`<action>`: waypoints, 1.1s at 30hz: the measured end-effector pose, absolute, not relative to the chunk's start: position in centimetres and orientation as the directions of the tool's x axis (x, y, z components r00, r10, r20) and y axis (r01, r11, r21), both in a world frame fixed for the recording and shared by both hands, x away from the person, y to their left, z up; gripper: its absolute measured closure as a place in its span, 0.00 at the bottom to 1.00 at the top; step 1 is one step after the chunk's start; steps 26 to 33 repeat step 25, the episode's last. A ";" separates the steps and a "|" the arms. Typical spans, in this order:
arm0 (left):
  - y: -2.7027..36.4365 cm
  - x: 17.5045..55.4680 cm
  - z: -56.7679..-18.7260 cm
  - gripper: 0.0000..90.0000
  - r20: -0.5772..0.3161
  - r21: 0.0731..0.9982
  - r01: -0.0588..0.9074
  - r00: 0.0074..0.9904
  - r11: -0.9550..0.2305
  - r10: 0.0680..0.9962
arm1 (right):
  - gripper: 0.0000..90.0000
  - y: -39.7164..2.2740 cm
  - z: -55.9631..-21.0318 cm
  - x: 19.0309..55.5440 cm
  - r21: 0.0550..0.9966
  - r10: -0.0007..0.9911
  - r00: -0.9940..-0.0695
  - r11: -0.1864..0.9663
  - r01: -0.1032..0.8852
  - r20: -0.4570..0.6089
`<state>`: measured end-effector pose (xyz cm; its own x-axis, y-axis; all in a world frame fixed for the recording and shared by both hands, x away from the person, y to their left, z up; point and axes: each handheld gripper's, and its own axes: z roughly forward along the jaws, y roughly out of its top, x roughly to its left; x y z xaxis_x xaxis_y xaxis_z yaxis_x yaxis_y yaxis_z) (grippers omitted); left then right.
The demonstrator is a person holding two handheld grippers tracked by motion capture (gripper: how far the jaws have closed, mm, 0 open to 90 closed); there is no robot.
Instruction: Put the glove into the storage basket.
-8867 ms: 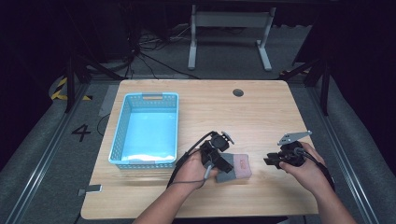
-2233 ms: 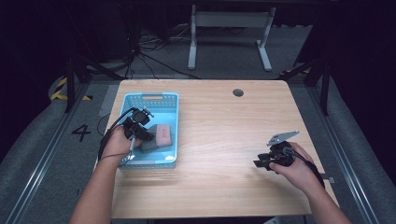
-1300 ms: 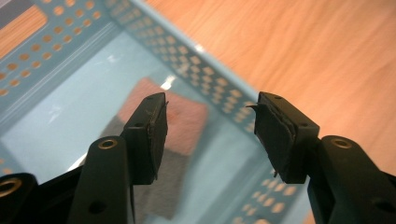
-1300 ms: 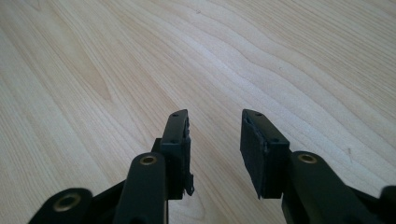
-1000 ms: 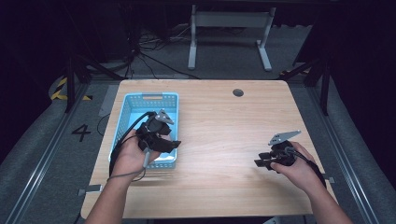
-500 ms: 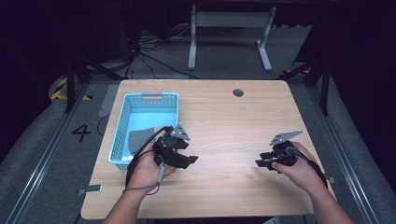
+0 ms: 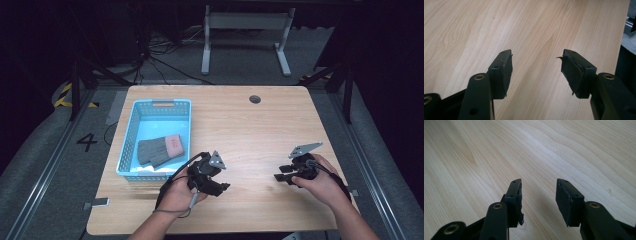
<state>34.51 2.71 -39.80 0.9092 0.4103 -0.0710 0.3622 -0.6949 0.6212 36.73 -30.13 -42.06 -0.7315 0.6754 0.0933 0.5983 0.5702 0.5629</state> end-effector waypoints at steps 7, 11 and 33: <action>1.9 34.5 -41.5 0.46 -0.093 0.622 0.397 0.893 -0.675 0.440 | 0.62 -29.9 -43.0 36.8 0.561 0.668 -0.740 0.585 0.586 0.077; 1.7 34.4 -42.5 0.45 -0.106 0.607 0.410 0.891 -0.681 0.442 | 0.60 -29.3 -43.9 36.8 0.544 0.653 -0.753 0.606 0.581 0.077; 1.4 34.3 -42.6 0.43 -0.090 0.584 0.407 0.892 -0.702 0.442 | 0.53 -30.1 -44.1 37.2 0.564 0.701 -0.712 0.573 0.595 0.041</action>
